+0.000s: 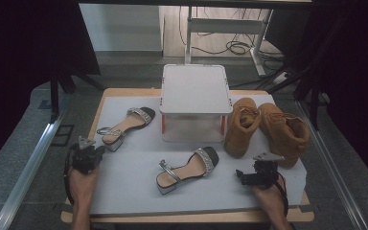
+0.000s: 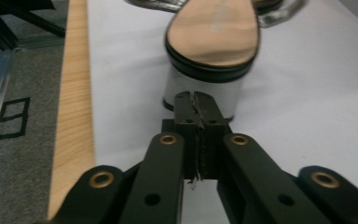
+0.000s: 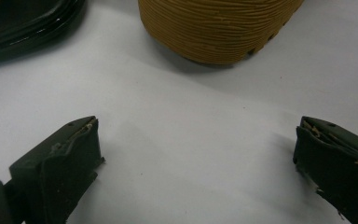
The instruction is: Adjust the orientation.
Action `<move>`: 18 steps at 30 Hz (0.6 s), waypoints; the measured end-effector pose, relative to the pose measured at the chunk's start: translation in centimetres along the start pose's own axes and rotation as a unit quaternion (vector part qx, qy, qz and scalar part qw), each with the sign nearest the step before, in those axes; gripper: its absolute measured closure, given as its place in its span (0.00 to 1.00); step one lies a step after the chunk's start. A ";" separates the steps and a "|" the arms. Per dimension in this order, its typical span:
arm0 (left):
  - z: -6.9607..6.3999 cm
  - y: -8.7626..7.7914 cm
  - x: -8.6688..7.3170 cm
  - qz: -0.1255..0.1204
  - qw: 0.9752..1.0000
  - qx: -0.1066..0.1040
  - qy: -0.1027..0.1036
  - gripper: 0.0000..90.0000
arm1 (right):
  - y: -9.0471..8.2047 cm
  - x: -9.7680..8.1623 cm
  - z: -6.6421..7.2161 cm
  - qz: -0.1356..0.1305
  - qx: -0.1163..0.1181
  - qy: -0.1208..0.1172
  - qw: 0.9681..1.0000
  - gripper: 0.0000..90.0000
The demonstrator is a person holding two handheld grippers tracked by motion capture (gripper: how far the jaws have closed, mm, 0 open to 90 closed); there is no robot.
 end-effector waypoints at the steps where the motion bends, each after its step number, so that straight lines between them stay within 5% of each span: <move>1: 0.2 0.1 0.0 0.002 1.000 0.001 -0.002 0.99 | 0.0 0.0 0.0 0.000 0.000 0.000 1.000 0.01; 7: 1.8 1.4 0.4 0.006 1.000 0.016 -0.007 0.99 | 0.0 0.0 0.0 0.000 0.000 0.000 1.000 0.01; 18: 2.9 3.9 0.8 0.000 1.000 0.006 -0.026 0.99 | 0.0 0.0 0.0 0.000 0.000 0.000 1.000 0.01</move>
Point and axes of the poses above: each handheld gripper's, and its own axes: y roughly forward along the jaws, x roughly out of its top, z roughly to its left, the point moved 9 cm from there along y, roughly forward along the jaws, and after that the axes turned 10 degrees about -z, right-handed, at the moved point
